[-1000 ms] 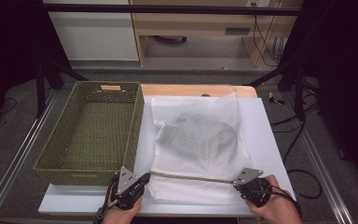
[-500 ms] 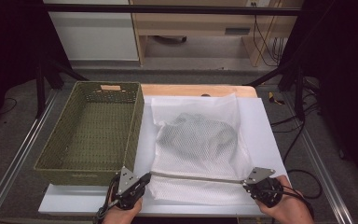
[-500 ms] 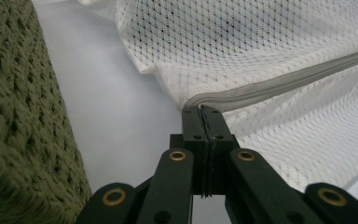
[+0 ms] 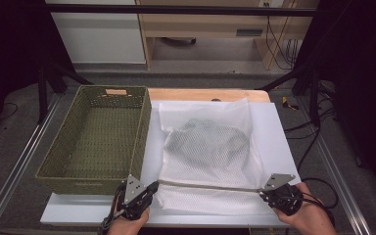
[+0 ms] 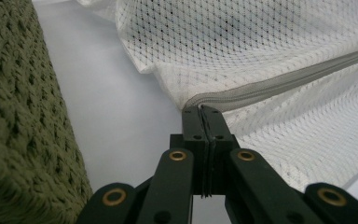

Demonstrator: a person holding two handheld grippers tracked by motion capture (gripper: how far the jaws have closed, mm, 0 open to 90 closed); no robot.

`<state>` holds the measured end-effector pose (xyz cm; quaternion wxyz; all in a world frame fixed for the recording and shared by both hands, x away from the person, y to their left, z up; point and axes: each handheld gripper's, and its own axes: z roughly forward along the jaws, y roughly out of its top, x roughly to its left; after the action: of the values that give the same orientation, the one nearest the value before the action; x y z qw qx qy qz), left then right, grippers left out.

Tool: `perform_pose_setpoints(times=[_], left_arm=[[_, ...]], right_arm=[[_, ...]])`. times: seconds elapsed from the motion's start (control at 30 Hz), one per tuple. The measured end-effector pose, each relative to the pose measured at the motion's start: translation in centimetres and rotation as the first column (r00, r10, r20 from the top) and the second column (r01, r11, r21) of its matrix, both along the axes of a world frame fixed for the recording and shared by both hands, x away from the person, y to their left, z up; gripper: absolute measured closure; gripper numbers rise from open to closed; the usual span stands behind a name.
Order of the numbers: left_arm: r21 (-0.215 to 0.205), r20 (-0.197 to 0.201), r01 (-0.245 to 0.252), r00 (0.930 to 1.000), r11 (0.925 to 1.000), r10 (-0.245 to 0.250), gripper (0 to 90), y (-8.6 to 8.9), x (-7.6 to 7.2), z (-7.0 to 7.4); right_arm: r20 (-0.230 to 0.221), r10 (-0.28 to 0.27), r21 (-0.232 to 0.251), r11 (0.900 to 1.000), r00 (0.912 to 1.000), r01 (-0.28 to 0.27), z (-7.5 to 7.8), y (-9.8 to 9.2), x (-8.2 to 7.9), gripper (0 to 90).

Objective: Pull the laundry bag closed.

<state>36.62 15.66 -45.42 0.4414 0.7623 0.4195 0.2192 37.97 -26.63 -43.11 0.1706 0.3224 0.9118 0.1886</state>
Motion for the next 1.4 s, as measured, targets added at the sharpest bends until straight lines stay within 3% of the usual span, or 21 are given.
perform_pose_setpoints(times=[0.07, 0.3, 0.37, 0.5, 0.53, 0.9, 1.0, 1.13, 1.4], left_arm=[[-0.001, -0.001, 0.001, 1.0, 1.0, -0.001, 89.6, 0.0, 0.0, 0.0], [0.01, -0.001, 0.007, 1.0, 0.9999, -0.007, 89.6, -0.1, 0.0, 0.0], [0.013, -0.003, 0.003, 1.0, 0.9999, -0.003, 89.7, 0.0, 0.0, 0.0], [0.015, -0.001, 0.002, 1.0, 0.9999, -0.002, 89.6, 0.0, 0.0, 0.0], [0.019, 0.0, 0.0, 1.0, 0.9998, 0.0, 89.6, -0.1, 0.0, 0.0], [0.025, -0.011, 0.003, 0.9999, 0.9997, -0.003, 89.6, 0.1, 0.0, -0.1], [0.033, -0.014, 0.001, 0.9999, 0.9995, 0.0, 89.6, 0.0, 0.0, -0.1], [0.054, -0.01, -0.002, 0.9999, 0.9985, 0.003, 89.6, -0.2, -0.1, -0.2], [0.058, -0.018, -0.001, 0.9998, 0.9983, 0.002, 89.6, -0.2, 0.1, -0.4]], right_arm=[[0.0, -0.006, -0.011, 1.0, 1.0, 0.006, 0.0, -0.1, 0.0, 82.1], [-0.012, -0.01, 0.017, 1.0, 0.9999, 0.01, 0.0, -0.6, 0.0, 82.1], [-0.01, -0.012, -0.01, 1.0, 0.9999, 0.012, -0.1, -0.7, 0.2, 82.1], [-0.011, -0.027, -0.005, 1.0, 0.9996, 0.027, -0.2, -1.0, 0.2, 82.2], [-0.007, -0.036, -0.026, 0.999, 0.9993, 0.036, -0.3, -1.1, 0.3, 82.1], [-0.003, -0.075, 0.005, 0.997, 0.9972, 0.075, -0.5, -1.6, 0.3, 82.1], [-0.004, -0.098, 0.034, 0.995, 0.9952, 0.098, -0.8, -1.6, -0.1, 82.1], [-0.008, -0.103, 0.03, 0.994, 0.9946, 0.103, -1.1, -1.6, 0.0, 82.1], [0.0, -0.12, 0.046, 0.992, 0.9928, 0.12, -1.3, -1.6, 0.2, 82.1]])
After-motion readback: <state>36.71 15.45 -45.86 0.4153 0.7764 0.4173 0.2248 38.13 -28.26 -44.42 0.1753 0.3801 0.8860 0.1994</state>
